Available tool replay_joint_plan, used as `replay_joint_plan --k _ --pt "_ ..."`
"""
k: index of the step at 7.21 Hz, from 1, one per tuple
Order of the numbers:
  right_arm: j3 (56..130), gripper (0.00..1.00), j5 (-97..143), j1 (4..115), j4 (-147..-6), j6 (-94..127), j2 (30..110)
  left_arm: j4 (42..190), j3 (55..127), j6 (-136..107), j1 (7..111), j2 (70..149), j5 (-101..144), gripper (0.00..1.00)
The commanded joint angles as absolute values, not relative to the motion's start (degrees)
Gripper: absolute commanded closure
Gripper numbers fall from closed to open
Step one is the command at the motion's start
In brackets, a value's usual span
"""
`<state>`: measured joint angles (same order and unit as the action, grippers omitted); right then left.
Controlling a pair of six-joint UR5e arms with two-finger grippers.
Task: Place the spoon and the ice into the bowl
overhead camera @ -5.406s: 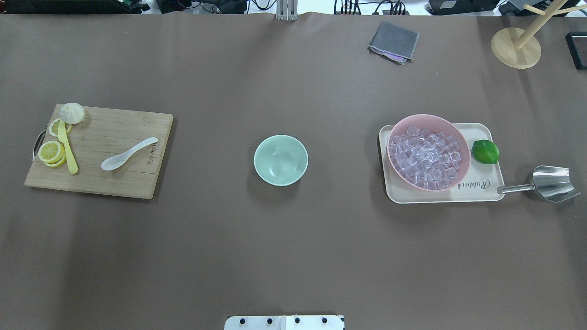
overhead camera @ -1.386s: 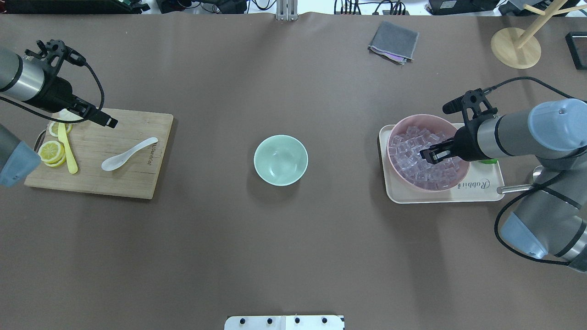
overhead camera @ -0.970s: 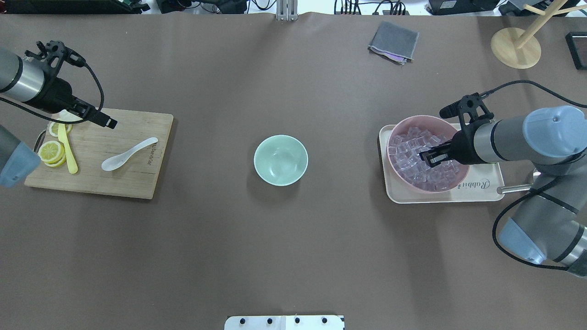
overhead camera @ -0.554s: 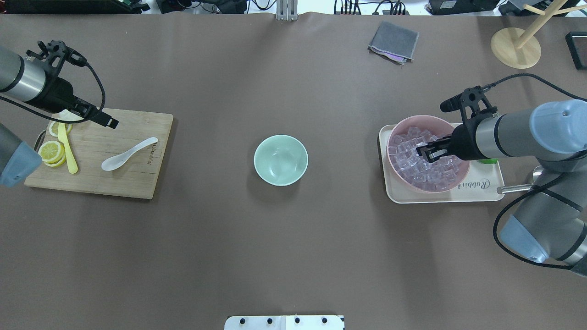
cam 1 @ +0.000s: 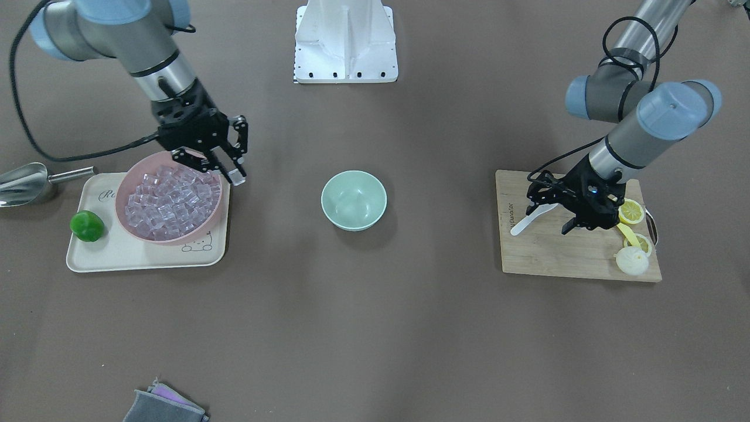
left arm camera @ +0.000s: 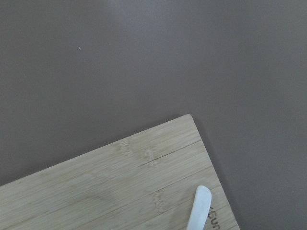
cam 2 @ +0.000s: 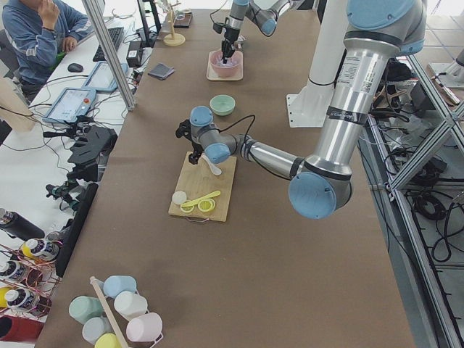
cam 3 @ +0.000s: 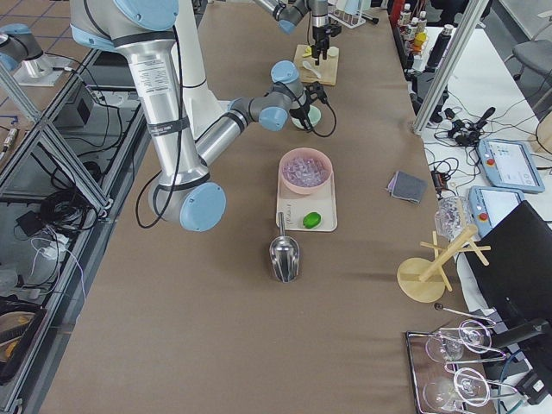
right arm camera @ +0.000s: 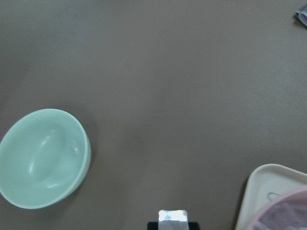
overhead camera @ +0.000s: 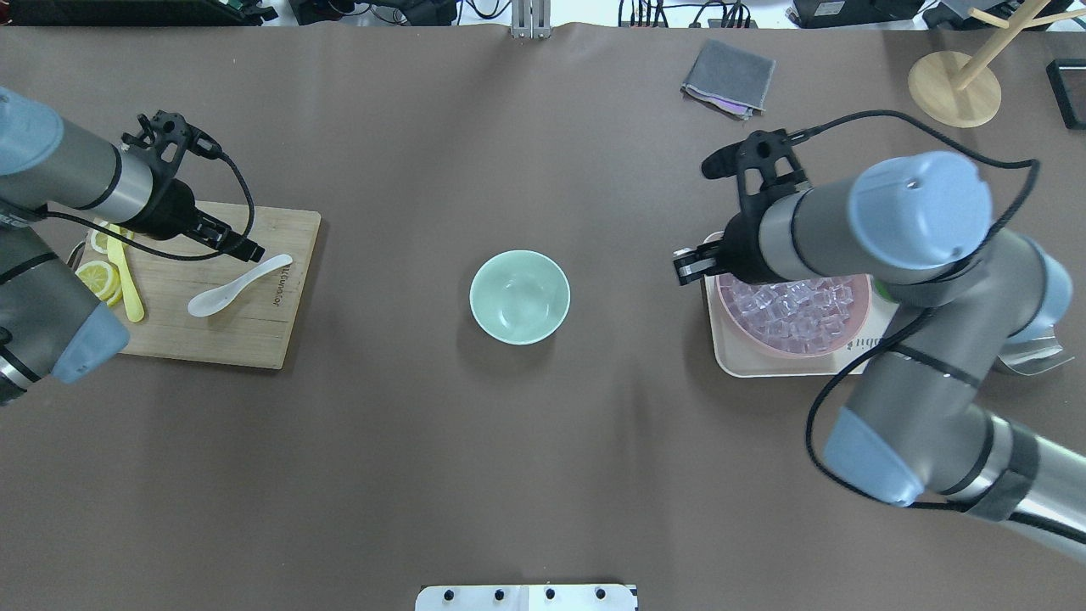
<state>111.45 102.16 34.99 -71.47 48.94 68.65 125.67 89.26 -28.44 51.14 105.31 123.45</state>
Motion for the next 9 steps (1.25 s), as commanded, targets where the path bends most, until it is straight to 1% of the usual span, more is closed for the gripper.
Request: replay_joint_plan --k 1,3,4,5,6,7,8,9 --pt "107.1 1.0 92.2 26.3 -75.1 57.1 59.4 125.9 89.2 -27.3 49.1 104.9 122.2 0.21" --pt "101.8 1.0 87.8 23.4 -74.8 57.6 55.3 125.8 89.1 -27.2 48.1 104.8 122.2 0.47" --pt "100.8 1.0 87.5 22.4 -74.6 58.1 54.6 125.9 89.1 -27.2 47.6 104.8 121.7 0.49" --pt "100.2 1.0 86.0 21.5 -74.5 58.7 54.5 125.8 89.0 -27.2 46.9 104.8 120.9 0.56" --pt "99.3 1.0 85.0 20.8 -74.5 58.8 53.9 125.8 88.9 -27.2 46.6 104.7 120.9 0.71" --pt "97.8 1.0 84.3 20.3 -74.4 59.3 53.3 125.8 88.9 -27.2 46.6 104.7 120.8 1.0" --pt "97.1 1.0 83.2 19.5 -74.4 59.8 52.6 125.7 88.9 -27.3 46.6 104.8 120.9 1.0" --pt "97.4 0.35 83.0 19.4 -74.3 62.4 51.9 125.6 89.2 -27.4 46.6 105.0 121.2 1.0"
